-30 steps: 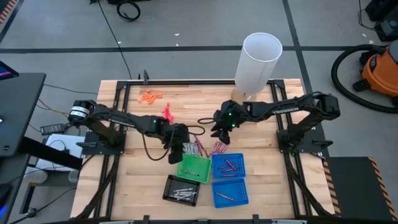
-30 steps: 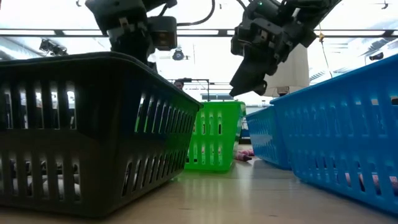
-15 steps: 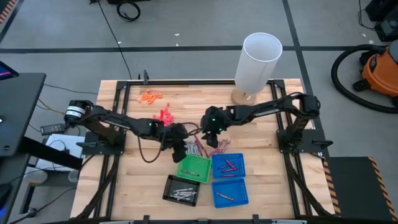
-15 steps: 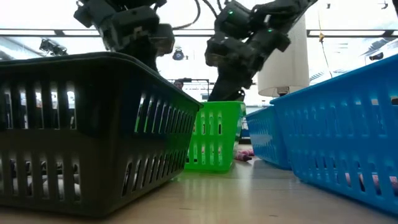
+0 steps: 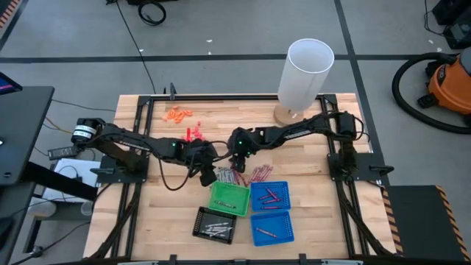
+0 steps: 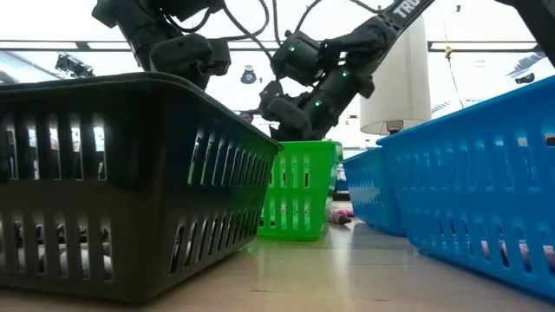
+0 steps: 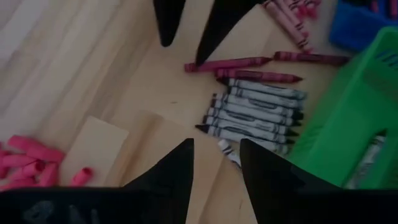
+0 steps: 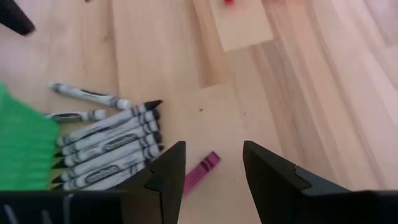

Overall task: Sort crayons
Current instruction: Put the violet crayon into the top blue bin

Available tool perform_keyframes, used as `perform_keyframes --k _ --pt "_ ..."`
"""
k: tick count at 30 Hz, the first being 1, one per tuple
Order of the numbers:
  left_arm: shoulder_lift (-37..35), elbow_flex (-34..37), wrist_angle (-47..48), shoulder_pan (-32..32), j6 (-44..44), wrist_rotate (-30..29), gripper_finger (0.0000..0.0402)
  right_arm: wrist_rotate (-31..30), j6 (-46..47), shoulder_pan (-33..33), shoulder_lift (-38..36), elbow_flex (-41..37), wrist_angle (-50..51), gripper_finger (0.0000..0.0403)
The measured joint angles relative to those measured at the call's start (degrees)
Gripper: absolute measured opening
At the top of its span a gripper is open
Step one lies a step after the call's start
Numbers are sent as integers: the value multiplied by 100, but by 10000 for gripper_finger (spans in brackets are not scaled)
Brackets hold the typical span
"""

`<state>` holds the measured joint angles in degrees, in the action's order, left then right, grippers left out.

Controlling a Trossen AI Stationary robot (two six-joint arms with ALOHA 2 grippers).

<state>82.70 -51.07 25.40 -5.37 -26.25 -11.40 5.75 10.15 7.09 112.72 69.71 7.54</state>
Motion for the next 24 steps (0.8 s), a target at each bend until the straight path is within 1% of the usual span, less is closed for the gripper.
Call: perform_keyframes --k 2,9,17,24 --pt "0 0 79 0 40 -121 141 -40 30 5 131 58 -5 169" --pt "0 -2 255 0 265 -152 141 -41 58 14 452 145 -121 169" --pt "0 -2 416 0 336 -163 141 -150 216 11 438 143 9 169" --pt "0 -2 409 4 337 -206 141 -431 215 56 382 165 540 169"
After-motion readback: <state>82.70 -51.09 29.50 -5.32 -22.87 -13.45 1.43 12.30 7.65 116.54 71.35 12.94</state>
